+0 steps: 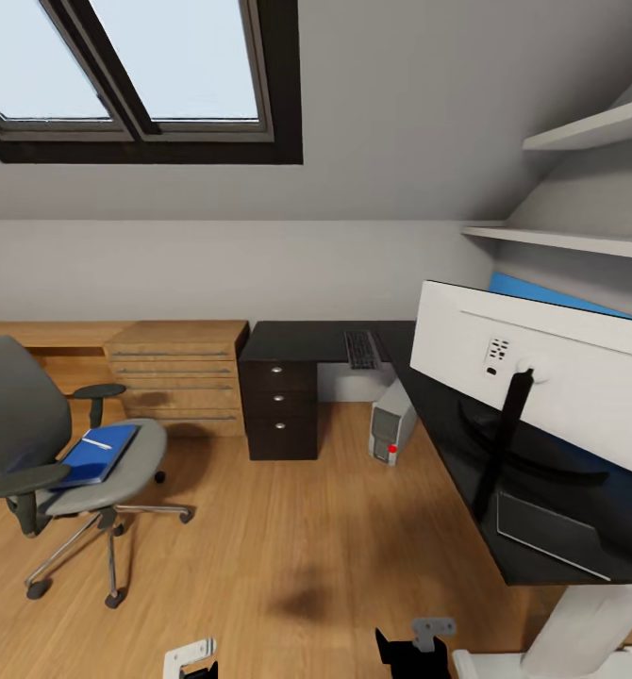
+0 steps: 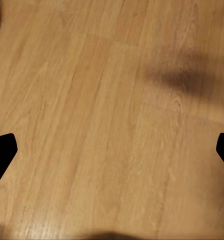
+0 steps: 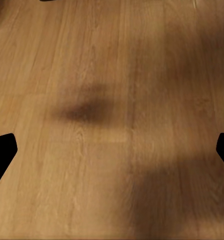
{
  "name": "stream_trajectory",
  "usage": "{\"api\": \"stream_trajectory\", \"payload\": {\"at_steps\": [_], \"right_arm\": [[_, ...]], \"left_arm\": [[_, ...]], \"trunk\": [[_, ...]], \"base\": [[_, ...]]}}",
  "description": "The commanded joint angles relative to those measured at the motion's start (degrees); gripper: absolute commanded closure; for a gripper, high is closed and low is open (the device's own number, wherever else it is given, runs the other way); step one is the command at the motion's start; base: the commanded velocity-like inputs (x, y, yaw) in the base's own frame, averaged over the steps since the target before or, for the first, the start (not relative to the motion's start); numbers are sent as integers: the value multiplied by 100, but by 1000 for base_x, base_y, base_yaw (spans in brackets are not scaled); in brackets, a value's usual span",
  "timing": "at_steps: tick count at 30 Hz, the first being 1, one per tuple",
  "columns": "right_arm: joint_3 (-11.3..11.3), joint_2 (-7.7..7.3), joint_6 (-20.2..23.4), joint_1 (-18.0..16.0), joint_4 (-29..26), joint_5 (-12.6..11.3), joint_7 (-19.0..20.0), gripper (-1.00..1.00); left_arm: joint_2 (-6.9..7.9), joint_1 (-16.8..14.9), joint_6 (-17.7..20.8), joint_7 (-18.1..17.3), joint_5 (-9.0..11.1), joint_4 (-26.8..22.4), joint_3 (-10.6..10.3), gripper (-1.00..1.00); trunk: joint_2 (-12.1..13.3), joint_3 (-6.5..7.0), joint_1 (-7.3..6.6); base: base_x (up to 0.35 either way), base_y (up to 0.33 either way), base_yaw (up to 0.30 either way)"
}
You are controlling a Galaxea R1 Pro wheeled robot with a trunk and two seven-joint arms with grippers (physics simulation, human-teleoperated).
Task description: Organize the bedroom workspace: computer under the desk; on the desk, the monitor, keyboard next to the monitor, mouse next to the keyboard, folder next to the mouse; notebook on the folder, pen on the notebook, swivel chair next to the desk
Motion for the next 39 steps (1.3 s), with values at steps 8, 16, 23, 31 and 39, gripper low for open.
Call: {"api": "stream_trajectory", "payload": {"at_steps": [8, 16, 23, 31, 39], "right_arm": [[38, 33, 32, -9, -47, -47, 18, -100], [23, 6, 1160, -21, -1333, -22, -346, -100], [-3, -253, 2749, -23, -3132, -16, -1252, -100], [-375, -753, 4597, -23, -5468, -19, -2153, -100], [-1138, -1228, 5316, -23, -5993, -20, -2471, -100]], "left_arm": [[-3, -3, -13, 11, 25, 3, 9, -100], [-10, -3, -13, 11, 30, 3, 9, -100], [-11, -3, -13, 11, 32, 3, 9, -100], [-18, -3, -17, 11, 32, 3, 1, -100], [-35, -3, -21, 9, 25, 3, -6, -100]], "trunk": [[-4, -6, 0], [-4, -6, 0], [-4, -6, 0], [-4, -6, 0], [-4, -6, 0]], "base": [[-2, -16, 0], [0, 0, 0], [0, 0, 0], [0, -3, 0], [0, -181, 0]]}}
